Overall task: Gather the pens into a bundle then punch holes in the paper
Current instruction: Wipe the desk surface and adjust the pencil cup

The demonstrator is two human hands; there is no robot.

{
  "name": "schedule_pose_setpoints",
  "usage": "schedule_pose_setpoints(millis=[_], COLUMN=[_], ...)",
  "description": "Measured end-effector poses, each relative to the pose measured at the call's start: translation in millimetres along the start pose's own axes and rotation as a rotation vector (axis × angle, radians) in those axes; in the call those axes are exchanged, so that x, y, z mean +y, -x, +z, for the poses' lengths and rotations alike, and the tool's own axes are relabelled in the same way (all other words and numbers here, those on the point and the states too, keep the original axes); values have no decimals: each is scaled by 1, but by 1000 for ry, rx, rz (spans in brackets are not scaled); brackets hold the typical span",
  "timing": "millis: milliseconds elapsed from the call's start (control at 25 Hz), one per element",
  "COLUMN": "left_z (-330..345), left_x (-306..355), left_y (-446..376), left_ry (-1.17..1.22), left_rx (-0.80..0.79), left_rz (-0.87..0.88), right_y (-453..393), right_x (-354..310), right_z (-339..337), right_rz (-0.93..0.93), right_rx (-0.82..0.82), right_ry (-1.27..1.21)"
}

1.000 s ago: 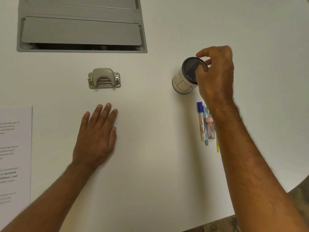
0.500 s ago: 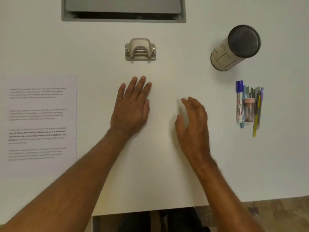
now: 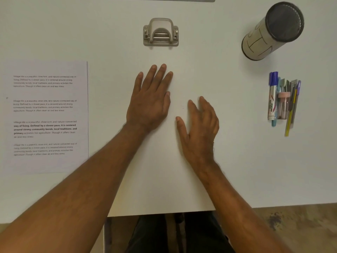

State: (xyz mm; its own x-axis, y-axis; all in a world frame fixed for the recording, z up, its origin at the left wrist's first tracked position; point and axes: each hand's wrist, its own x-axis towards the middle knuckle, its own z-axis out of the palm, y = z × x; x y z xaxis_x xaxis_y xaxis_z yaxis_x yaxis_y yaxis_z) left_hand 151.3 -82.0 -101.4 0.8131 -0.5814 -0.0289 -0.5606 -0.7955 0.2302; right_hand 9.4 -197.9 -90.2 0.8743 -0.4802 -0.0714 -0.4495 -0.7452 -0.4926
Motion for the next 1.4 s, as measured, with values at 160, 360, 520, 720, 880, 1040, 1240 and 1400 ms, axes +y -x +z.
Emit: schedule_pose_setpoints(millis=[160,360,520,720,880,1040,1240,1400], left_z=[0,0,1,2,3,3,2,-1], left_x=[0,-1,0,-1,-1,-1,0,2], left_y=[0,0,0,0,1,0,0,0], left_ry=[2,5,7,10,3,4,1,11], left_rx=[-1,10,31,25,36,34,19,20], left_rz=[1,8,7,7,7,3,-1,-8], right_y=[-14,-34,-51,-58,-52,-50,-58,-84], right_x=[-1,8,23,22,14,1,3,1], right_z=[-1,-6,-15,-15,-11,-8,-33,-79], right_rz=[90,14,-62,-65,-199,-223,98,216], right_rx=[110,26,-40,-22,51,113,28,166], right_ry=[-50,-55,-162,-155,-2,130,-361,-611])
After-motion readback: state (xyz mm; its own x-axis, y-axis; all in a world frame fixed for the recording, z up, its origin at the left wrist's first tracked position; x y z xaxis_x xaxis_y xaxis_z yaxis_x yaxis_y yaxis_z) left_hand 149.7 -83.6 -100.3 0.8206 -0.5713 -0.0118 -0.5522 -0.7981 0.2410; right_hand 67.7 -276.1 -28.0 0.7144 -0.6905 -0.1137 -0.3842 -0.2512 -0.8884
